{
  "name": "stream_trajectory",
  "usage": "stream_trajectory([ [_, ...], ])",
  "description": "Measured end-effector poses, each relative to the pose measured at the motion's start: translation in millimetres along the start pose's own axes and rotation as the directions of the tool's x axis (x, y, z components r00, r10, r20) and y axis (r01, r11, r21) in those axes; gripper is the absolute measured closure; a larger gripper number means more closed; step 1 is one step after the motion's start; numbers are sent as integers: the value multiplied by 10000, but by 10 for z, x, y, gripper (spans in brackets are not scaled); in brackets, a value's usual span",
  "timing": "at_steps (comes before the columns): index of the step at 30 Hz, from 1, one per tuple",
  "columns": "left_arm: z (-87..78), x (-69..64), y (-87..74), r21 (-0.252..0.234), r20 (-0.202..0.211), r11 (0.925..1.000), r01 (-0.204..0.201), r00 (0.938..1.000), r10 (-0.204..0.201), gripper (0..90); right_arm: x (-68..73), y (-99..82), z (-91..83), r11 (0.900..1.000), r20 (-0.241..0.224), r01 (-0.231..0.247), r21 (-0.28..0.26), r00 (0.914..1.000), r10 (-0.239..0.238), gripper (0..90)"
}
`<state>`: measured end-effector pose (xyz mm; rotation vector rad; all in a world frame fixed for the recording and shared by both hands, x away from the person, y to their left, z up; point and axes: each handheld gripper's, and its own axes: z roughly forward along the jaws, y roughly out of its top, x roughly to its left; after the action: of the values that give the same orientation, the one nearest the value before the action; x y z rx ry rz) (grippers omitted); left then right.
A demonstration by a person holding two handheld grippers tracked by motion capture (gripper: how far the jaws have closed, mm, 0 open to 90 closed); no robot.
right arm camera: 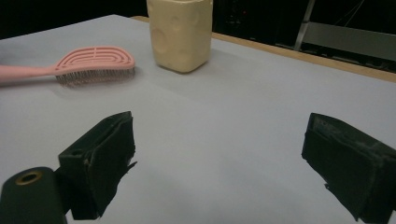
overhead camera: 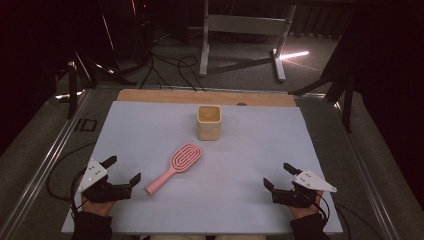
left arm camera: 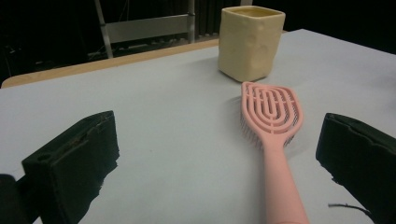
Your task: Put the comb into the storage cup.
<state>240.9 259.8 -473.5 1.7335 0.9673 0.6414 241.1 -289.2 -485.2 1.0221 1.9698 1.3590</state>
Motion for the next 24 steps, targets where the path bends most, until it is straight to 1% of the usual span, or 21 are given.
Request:
stream_trajectory([
  [2,23,6,12,196,-121,9998,49,9999,-47,1,-8,-8,7,10000,0,16,41,10000,-16,93],
  [6,98,19,43,668,-121,9975,228,9997,-221,1,-4,-30,26,9999,35,-19,163,10000,19,93],
  [9,153,2,85,1091,-191,9940,109,9998,-88,1,9,-35,24,9998,101,39,186,9999,-41,93],
  [11,190,0,113,1362,-269,9906,140,9996,-104,2,11,-37,22,9999,126,4,153,9999,-6,93],
  [14,231,2,154,1474,-51,9886,307,9995,-303,2,1,-48,23,9999,185,-41,153,9998,38,93],
  [16,262,-14,182,1629,138,9863,268,9995,-294,3,-3,-52,21,9999,254,-84,142,9996,80,93],
  [19,289,-33,201,1712,151,9851,186,9997,-215,3,-9,-55,15,9999,285,-85,85,9996,82,93],
  [23,382,-82,269,1982,391,9800,158,9989,-241,3,-7,-58,15,9999,309,-77,82,9995,75,94],
  [24,403,-97,283,2028,368,9792,122,9991,-201,3,-7,-58,16,9999,314,-86,90,9995,83,94],
])
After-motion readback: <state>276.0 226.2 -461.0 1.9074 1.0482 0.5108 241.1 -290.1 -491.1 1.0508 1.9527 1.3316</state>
